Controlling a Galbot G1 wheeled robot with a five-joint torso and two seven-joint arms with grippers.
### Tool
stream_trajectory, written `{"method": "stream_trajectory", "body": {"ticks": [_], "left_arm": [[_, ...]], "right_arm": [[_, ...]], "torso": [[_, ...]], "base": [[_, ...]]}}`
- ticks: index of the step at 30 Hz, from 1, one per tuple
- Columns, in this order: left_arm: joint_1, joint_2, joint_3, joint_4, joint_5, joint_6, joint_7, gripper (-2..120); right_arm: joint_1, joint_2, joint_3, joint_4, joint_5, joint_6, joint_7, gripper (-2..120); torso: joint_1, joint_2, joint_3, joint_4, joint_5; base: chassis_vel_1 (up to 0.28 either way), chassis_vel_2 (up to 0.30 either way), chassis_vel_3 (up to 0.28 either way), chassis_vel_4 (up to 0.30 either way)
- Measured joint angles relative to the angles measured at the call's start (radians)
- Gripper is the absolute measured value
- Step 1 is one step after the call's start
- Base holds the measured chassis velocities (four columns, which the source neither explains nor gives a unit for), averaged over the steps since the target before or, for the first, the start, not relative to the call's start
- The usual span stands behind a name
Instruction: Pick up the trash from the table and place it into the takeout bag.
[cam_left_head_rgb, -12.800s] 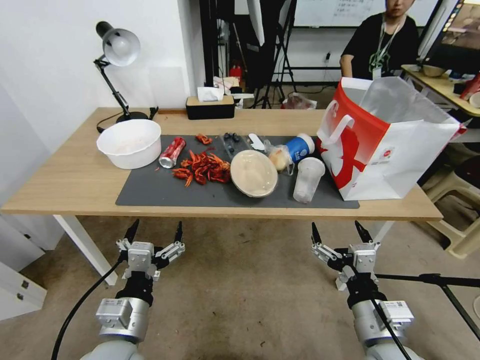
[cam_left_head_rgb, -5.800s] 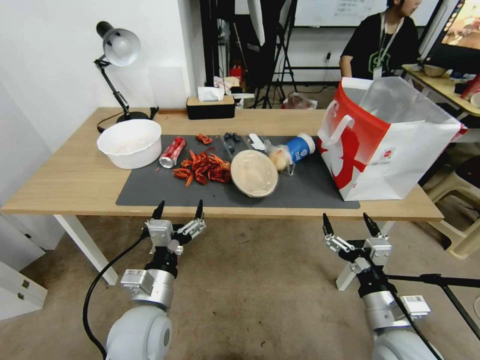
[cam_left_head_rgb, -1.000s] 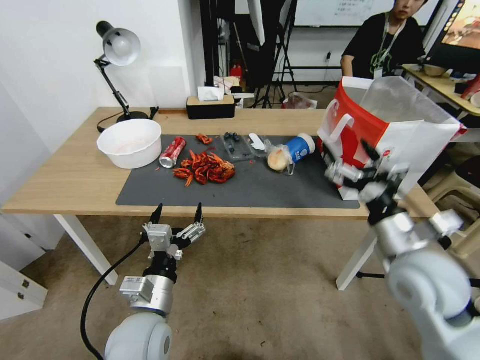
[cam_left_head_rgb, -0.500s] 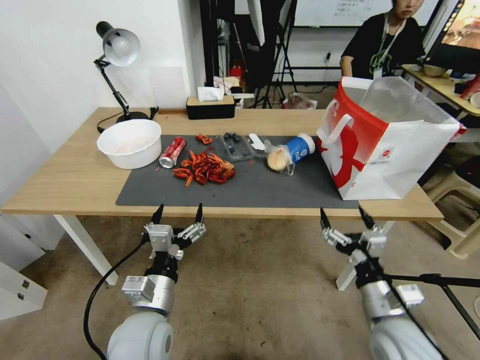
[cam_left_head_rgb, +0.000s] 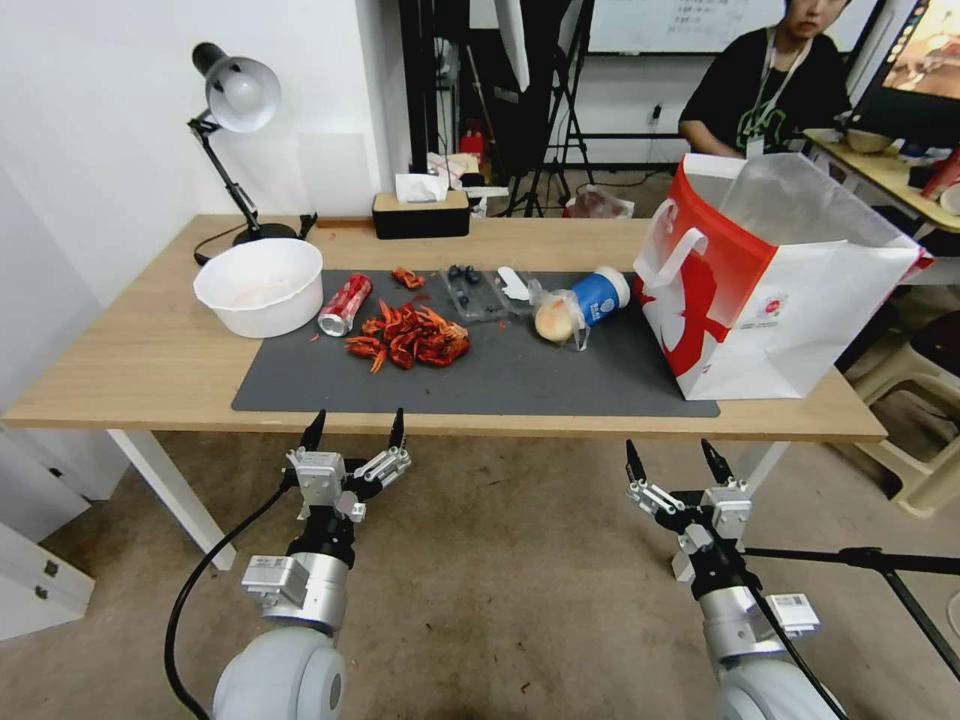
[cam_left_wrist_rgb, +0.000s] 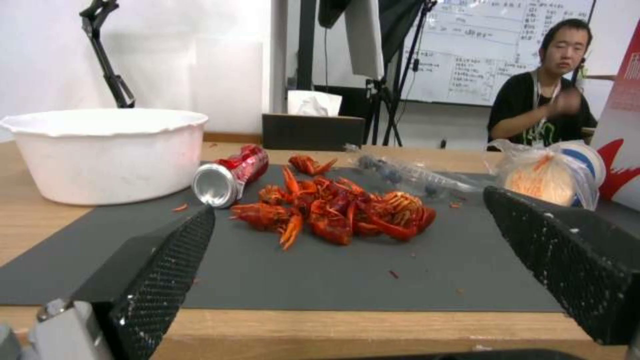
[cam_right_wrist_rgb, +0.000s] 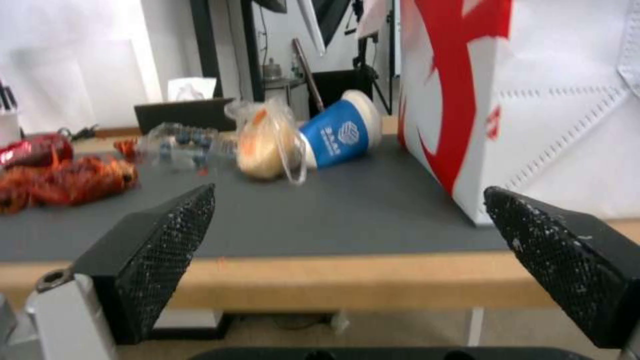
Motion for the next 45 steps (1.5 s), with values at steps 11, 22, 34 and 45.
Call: {"method": "stream_trajectory", "body": {"ticks": [11, 22, 34, 45], "left_arm": [[0.005, 0.001, 0.0, -0.007, 0.001, -0.001, 0.0, 100], [0.01, 0.002, -0.005, -0.011, 0.002, -0.001, 0.0, 100], [0.011, -0.006, -0.012, -0.008, 0.006, 0.0, -0.001, 100], [0.006, -0.007, -0.018, 0.001, 0.007, 0.001, -0.003, 100]], "right_arm": [[0.227, -0.019, -0.127, 0.0, 0.054, -0.211, 0.139, 100], [0.551, -0.032, -0.272, -0.143, 0.166, -0.355, 0.27, 100], [0.83, -0.022, -0.38, -0.386, 0.3, -0.41, 0.346, 100], [0.935, -0.002, -0.424, -0.499, 0.357, -0.426, 0.341, 92]], "torso": [[0.0, 0.0, 0.0, 0.0001, 0.0003], [0.0, 0.0, 0.0, 0.0002, 0.0], [0.0, 0.0, 0.0, 0.0, 0.0001], [0.0, 0.0, 0.0, 0.0, 0.0]], "base": [[0.0, 0.0, 0.0, 0.0], [0.0, 0.0, 0.0, 0.0], [0.0, 0.0, 0.0, 0.0], [0.0, 0.0, 0.0, 0.0]]}}
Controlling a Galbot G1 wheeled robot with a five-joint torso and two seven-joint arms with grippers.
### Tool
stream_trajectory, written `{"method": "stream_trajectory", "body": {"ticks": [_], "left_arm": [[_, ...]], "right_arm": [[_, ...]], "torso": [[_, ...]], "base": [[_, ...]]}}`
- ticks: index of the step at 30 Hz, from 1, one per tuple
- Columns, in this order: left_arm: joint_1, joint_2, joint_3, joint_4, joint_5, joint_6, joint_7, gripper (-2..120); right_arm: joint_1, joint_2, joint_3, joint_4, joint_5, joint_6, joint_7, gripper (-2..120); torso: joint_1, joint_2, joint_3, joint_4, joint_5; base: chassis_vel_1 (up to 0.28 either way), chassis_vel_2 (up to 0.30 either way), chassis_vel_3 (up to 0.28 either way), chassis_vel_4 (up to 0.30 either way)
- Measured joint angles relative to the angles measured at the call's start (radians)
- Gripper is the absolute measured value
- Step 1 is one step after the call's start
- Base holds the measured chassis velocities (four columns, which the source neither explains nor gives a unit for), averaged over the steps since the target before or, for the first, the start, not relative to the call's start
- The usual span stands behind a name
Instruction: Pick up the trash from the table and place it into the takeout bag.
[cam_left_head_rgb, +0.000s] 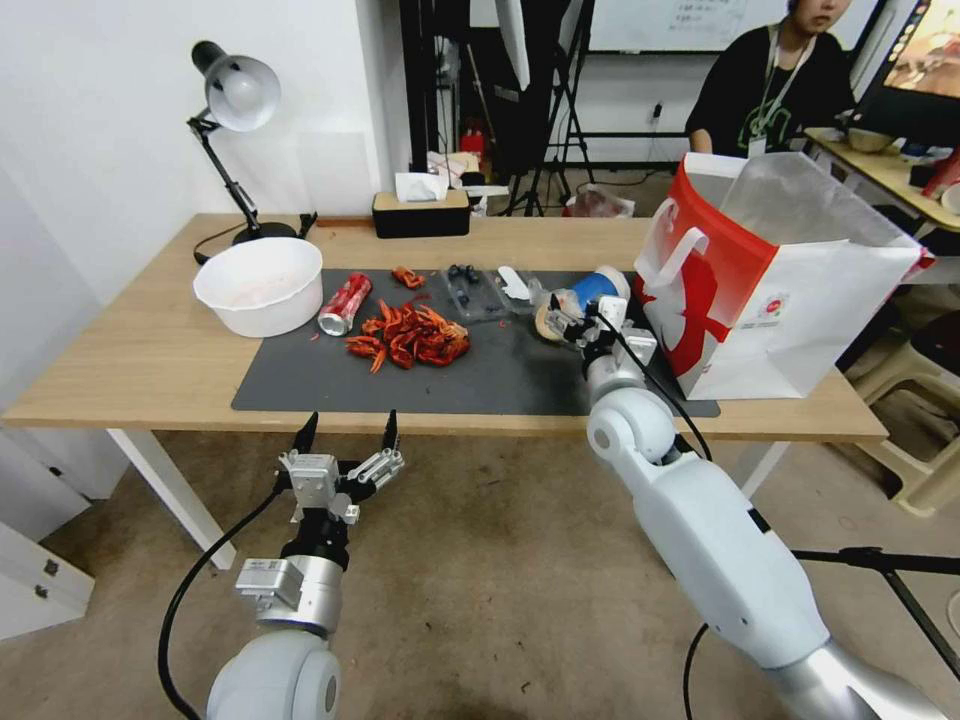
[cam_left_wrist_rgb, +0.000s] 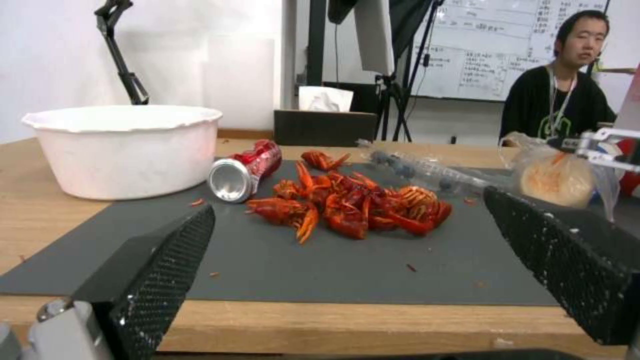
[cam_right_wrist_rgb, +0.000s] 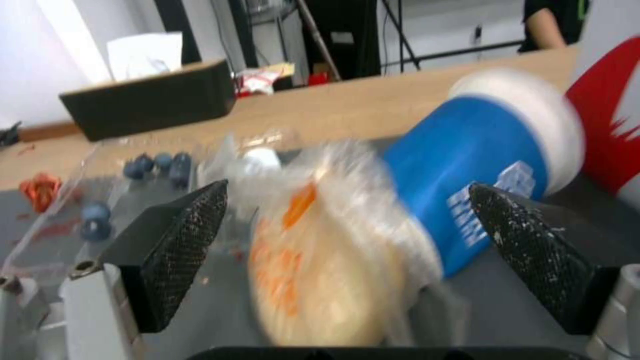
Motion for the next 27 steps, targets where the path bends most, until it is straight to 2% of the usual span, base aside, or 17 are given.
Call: {"method": "stream_trajectory", "body": {"ticks": [11, 13, 15, 17, 18, 20, 21, 23, 24, 25, 26, 27], "left_arm": [[-0.003, 0.0, -0.003, 0.004, 0.0, 0.0, -0.007, 100], [-0.003, 0.0, -0.004, 0.005, 0.0, -0.002, -0.009, 100], [-0.003, 0.0, -0.004, 0.005, 0.0, -0.002, -0.009, 100], [-0.003, 0.0, -0.004, 0.005, 0.0, -0.005, -0.009, 100], [-0.003, 0.0, -0.004, 0.005, 0.0, -0.005, -0.009, 100], [-0.002, 0.0, -0.003, 0.005, 0.0, -0.007, -0.01, 100], [-0.002, 0.0, -0.003, 0.005, 0.0, -0.007, -0.01, 100], [-0.001, 0.0, -0.003, 0.006, 0.0, -0.009, -0.01, 100], [-0.001, 0.0, -0.004, 0.006, 0.0, -0.009, -0.01, 100], [-0.001, 0.0, -0.004, 0.007, 0.0, -0.01, -0.011, 100], [-0.001, 0.0, -0.004, 0.007, 0.0, -0.01, -0.011, 100], [-0.001, 0.0, -0.003, 0.007, 0.0, -0.01, -0.011, 100]], "right_arm": [[0.011, 0.032, -0.026, -0.046, -0.001, -0.034, 0.005, 91], [0.016, 0.037, -0.032, -0.055, -0.001, -0.05, 0.012, 84], [0.016, 0.038, -0.033, -0.057, -0.001, -0.053, 0.014, 81], [0.017, 0.041, -0.036, -0.06, -0.001, -0.066, 0.022, 71], [0.017, 0.041, -0.036, -0.06, -0.001, -0.066, 0.022, 71], [0.016, 0.045, -0.038, -0.06, 0.0, -0.074, 0.03, 61], [0.016, 0.045, -0.038, -0.06, 0.0, -0.074, 0.03, 61], [0.009, 0.046, -0.038, -0.058, 0.001, -0.077, 0.031, 49], [0.009, 0.046, -0.038, -0.057, 0.001, -0.077, 0.031, 49], [0.008, 0.046, -0.038, -0.056, 0.001, -0.078, 0.031, 43], [0.008, 0.046, -0.038, -0.056, 0.001, -0.078, 0.031, 43], [0.006, 0.046, -0.038, -0.055, 0.002, -0.079, 0.032, 37]], "torso": [[0.0, 0.0, 0.0, 0.0, 0.0], [0.0, 0.0, 0.0, 0.0, 0.0], [0.0, 0.0, 0.0, 0.0, 0.0], [0.0, 0.0, 0.0, 0.0, 0.0], [0.0, 0.0, 0.0, 0.0, 0.0], [0.0, 0.0, 0.0, 0.0001, 0.0], [0.0, 0.0, 0.0, 0.0001, 0.0], [0.0, 0.0, 0.0, 0.0, 0.0001], [0.0, 0.0, 0.0, 0.0, 0.0001], [0.0, 0.0, 0.0, 0.0, 0.0], [0.0, 0.0, 0.0, 0.0, 0.0], [0.0, 0.0, 0.0, 0.0, 0.0]], "base": [[0.0, 0.0, 0.0, 0.0], [0.0, 0.0, 0.0, 0.0], [0.0, 0.0, 0.0, 0.0], [0.0, 0.0, 0.0, 0.0], [0.0, 0.0, 0.0, 0.0], [0.0, 0.0, 0.0, 0.0], [0.0, 0.0, 0.0, 0.0], [0.0, 0.0, 0.0, 0.0], [0.0, 0.0, 0.0, 0.0], [0.0, 0.0, 0.0, 0.0], [0.0, 0.0, 0.0, 0.0], [0.0, 0.0, 0.0, 0.0]]}}
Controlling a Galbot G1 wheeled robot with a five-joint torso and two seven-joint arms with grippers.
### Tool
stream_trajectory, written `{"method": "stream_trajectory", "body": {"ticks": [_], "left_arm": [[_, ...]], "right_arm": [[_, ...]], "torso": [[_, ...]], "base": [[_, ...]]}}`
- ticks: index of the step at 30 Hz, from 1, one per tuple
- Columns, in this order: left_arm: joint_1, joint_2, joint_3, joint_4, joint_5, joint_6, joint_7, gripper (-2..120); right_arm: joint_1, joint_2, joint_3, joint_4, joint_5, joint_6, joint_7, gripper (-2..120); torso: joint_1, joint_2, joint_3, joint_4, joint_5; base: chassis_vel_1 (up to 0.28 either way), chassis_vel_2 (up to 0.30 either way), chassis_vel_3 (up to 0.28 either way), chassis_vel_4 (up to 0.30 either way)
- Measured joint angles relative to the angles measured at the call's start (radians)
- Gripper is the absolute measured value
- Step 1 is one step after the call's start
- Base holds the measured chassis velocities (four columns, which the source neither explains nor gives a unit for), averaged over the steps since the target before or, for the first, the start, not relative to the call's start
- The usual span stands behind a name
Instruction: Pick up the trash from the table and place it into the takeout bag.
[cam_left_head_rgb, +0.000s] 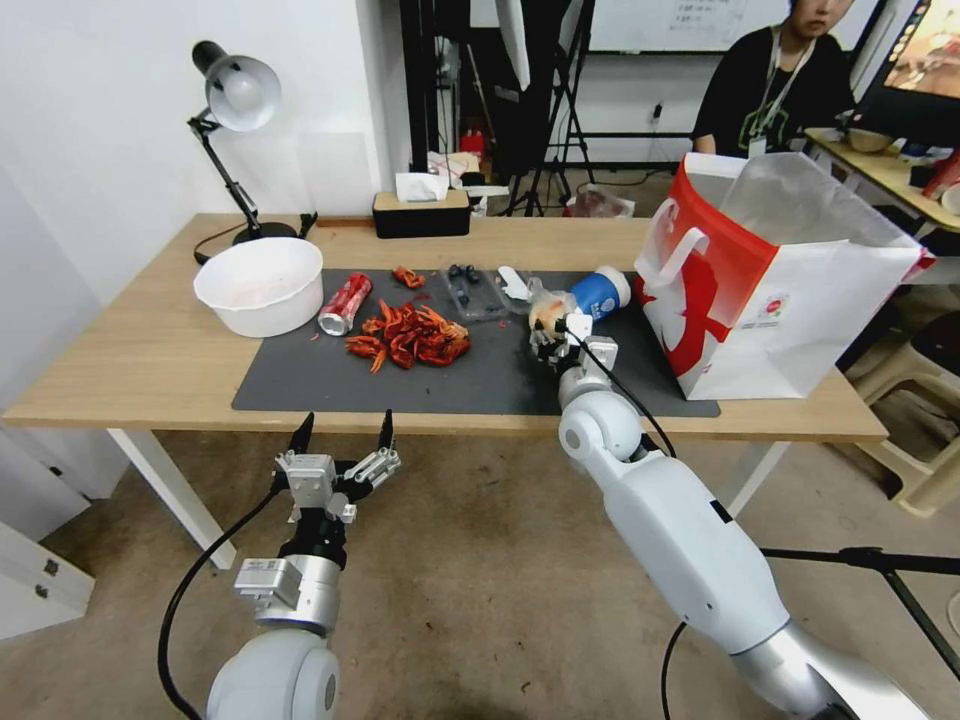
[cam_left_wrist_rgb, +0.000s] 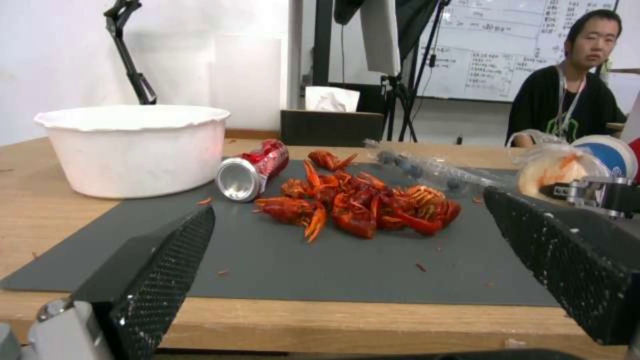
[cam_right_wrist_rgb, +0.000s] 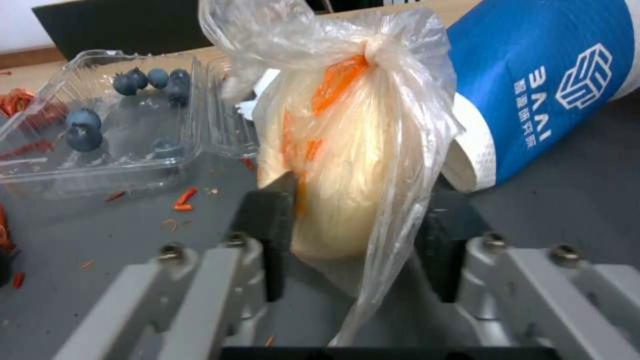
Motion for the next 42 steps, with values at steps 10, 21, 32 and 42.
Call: {"method": "stream_trajectory", "body": {"ticks": [10, 21, 32, 42], "left_arm": [[0.002, 0.0, 0.003, 0.003, 0.002, -0.004, -0.001, 100], [0.0, 0.0, 0.01, 0.004, 0.009, -0.005, -0.001, 100], [0.008, 0.0, 0.024, -0.003, 0.027, -0.008, 0.002, 100], [0.017, 0.0, 0.038, -0.008, 0.04, -0.022, 0.006, 100]], "right_arm": [[-0.018, -0.018, 0.015, 0.039, 0.008, 0.02, -0.007, 2], [-0.049, -0.105, 0.114, 0.259, 0.056, 0.14, -0.156, 1], [0.059, -0.231, 0.355, 0.451, 0.179, 0.003, -0.064, 1], [0.139, -0.354, 0.421, 0.37, 0.379, -0.286, 0.224, 1]], "torso": [[0.0, 0.0, 0.0, 0.0, 0.0002], [0.0, 0.0, 0.0, 0.0, 0.0002], [0.0, 0.0, 0.0, -0.0001, 0.0002], [0.0, 0.0, 0.0, -0.0001, 0.0003]], "base": [[0.0, 0.0, 0.0, 0.0], [0.0, 0.0, 0.0, 0.0], [0.0, 0.0, 0.0, 0.0], [0.0, 0.0, 0.0, 0.0]]}}
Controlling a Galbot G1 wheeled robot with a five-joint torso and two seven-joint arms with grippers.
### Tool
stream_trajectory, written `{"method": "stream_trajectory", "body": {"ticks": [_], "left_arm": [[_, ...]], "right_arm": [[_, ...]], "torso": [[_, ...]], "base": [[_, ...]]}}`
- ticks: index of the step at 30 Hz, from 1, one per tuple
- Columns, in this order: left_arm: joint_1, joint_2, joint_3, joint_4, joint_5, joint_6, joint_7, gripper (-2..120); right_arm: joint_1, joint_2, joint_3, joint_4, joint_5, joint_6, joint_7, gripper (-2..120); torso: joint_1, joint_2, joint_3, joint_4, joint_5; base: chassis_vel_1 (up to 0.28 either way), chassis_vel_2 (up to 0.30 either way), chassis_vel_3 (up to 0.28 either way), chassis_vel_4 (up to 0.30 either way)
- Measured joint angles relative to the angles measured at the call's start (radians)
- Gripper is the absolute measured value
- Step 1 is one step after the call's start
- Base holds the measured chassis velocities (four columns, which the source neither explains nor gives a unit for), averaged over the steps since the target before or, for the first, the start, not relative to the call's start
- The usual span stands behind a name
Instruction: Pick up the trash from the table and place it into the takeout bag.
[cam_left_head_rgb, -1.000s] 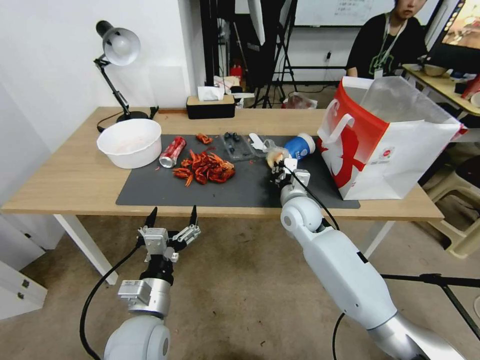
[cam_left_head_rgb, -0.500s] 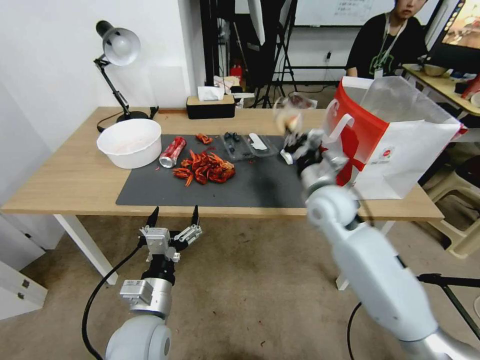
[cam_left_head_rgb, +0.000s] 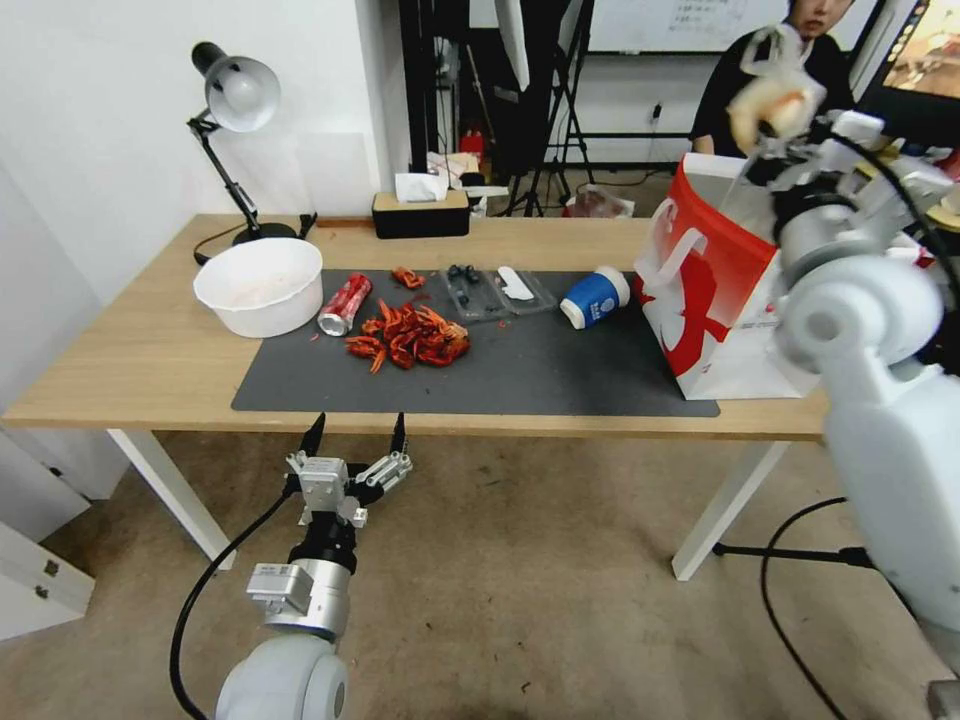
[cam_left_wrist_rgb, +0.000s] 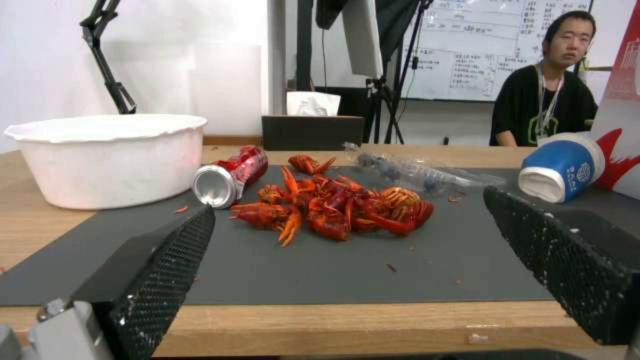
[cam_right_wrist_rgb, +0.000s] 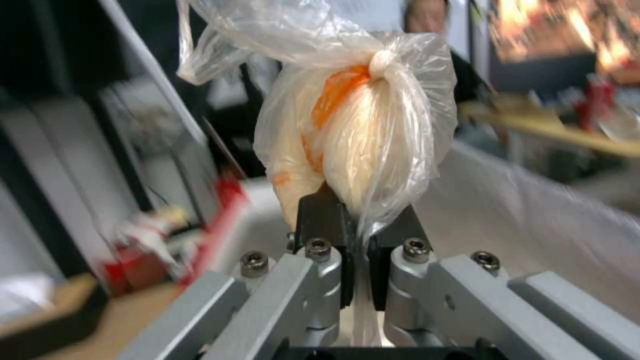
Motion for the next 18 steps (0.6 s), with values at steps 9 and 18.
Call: {"method": "stream_trajectory", "body": {"ticks": [9, 18], "left_arm": [[0.009, 0.0, 0.001, -0.002, 0.002, -0.014, 0.001, 100], [0.009, 0.0, 0.006, -0.001, 0.01, -0.017, 0.002, 100]], "right_arm": [[0.035, -0.004, 0.026, -0.031, 0.26, -0.109, 0.2, 1], [0.04, -0.014, 0.029, -0.037, 0.326, -0.114, 0.251, 22]], "torso": [[0.0, 0.0, 0.0, 0.0002, -0.0003], [0.0, 0.0, 0.0, 0.0001, -0.0004]], "base": [[0.0, 0.0, 0.0, 0.0], [0.0, 0.0, 0.0, 0.0]]}}
